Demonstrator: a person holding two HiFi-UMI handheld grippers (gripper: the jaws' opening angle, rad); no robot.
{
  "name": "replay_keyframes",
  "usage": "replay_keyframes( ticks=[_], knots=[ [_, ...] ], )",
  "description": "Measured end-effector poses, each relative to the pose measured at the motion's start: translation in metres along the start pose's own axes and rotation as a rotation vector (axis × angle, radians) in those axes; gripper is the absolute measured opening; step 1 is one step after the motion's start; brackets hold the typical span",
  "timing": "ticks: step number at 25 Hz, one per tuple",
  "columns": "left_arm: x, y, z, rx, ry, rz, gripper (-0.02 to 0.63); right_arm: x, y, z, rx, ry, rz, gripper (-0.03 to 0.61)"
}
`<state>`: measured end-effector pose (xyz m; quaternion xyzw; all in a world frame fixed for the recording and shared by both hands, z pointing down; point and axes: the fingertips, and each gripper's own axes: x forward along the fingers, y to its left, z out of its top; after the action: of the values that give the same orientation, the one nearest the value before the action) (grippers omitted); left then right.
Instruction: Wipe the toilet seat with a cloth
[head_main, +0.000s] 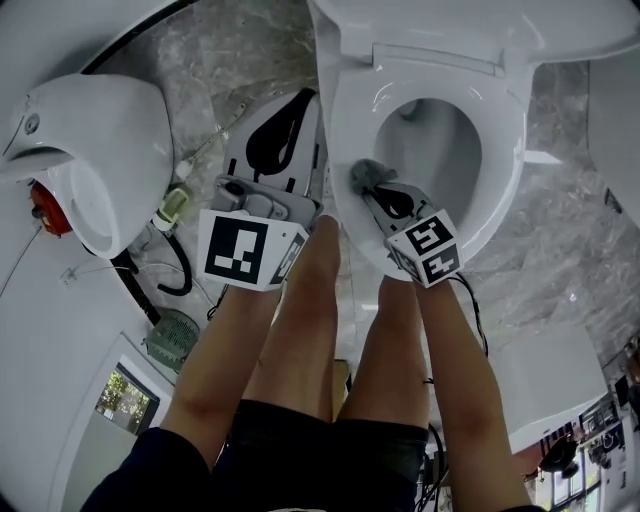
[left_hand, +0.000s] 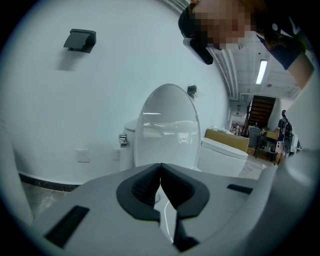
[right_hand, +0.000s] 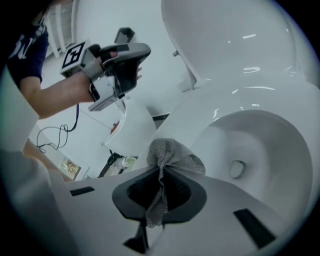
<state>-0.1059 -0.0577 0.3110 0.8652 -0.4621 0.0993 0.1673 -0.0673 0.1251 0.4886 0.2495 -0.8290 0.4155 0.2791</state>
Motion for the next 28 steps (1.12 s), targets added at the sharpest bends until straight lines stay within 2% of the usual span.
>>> replay_keyframes(
  ticks=[3,6,9,12,14,16,19,22,25,28],
  knots=[
    [0.002,-0.007,0.000,0.013,0.014,-0.027,0.020,-0.012,0.025,-0.027,-0.055,0.095,-0.004,0.035],
    [0.000,-0.011,-0.004,0.054,0.048,-0.060,0.020,-0.031,0.045,-0.071,-0.084,0.216,0.010,0.035],
    [0.001,-0.011,0.000,0.070,0.055,-0.075,0.020,-0.060,0.050,-0.117,-0.029,0.318,-0.028,0.035],
    [0.001,-0.009,0.003,0.075,0.055,-0.081,0.020,-0.086,0.045,-0.146,0.052,0.358,-0.108,0.035],
    [0.001,-0.009,0.002,0.076,0.056,-0.084,0.020,-0.084,0.046,-0.146,0.077,0.347,-0.127,0.035],
    [0.003,-0.010,0.001,0.078,0.057,-0.087,0.020,-0.065,0.053,-0.128,0.058,0.295,-0.100,0.035],
    [0.003,-0.014,-0.002,0.074,0.058,-0.097,0.020,-0.027,0.070,-0.081,-0.026,0.201,-0.045,0.035],
    [0.005,-0.018,-0.003,0.079,0.053,-0.109,0.020,-0.005,0.082,-0.054,-0.095,0.169,-0.015,0.035],
    [0.003,-0.022,-0.004,0.082,0.058,-0.113,0.020,-0.012,0.089,-0.070,-0.095,0.183,-0.001,0.034],
    [0.002,-0.024,-0.004,0.084,0.064,-0.121,0.020,-0.040,0.083,-0.106,-0.060,0.229,-0.037,0.035]
  ],
)
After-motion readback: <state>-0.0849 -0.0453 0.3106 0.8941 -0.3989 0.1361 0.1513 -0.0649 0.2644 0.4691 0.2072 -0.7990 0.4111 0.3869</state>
